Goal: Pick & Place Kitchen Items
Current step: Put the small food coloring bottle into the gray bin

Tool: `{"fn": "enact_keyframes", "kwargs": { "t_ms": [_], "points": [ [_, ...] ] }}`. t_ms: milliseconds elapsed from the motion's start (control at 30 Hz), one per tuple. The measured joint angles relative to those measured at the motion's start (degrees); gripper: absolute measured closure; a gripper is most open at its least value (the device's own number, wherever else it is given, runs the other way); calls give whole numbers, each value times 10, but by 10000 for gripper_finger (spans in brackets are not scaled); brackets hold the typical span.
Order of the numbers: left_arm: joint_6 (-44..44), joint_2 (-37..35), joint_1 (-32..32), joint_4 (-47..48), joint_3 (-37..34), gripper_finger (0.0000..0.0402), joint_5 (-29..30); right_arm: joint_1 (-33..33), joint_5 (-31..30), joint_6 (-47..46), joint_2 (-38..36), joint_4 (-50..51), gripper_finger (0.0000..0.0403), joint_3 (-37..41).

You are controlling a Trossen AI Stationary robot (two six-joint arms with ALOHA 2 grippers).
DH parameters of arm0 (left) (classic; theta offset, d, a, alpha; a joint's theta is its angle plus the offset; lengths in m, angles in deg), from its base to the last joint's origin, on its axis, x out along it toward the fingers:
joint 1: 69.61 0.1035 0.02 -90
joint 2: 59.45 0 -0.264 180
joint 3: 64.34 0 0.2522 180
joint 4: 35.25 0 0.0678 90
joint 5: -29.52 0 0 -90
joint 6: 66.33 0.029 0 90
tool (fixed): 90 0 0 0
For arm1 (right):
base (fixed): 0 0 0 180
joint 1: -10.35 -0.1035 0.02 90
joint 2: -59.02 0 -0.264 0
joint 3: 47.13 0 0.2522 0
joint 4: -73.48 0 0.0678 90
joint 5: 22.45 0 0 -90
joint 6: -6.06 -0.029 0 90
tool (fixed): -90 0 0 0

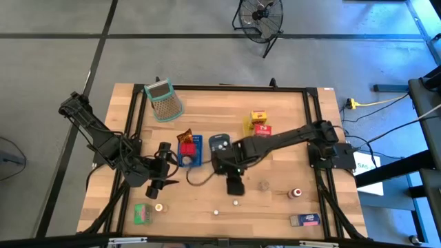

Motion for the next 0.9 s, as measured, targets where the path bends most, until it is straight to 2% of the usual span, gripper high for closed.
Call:
{"fn": "enact_keyframes", "kwargs": {
  "t_ms": [167, 600, 900],
  "points": [
    [0, 0, 0, 7, 0, 153, 1, -48, 10, 3, 0, 4, 247, 0],
    [-15, 0, 0, 6, 0, 153, 1, -136, -155, 99, 0, 21, 247, 0],
    [-25, 0, 0, 19, 0, 153, -6, -152, -162, 36, 0, 9, 247, 4]
  ]
}}
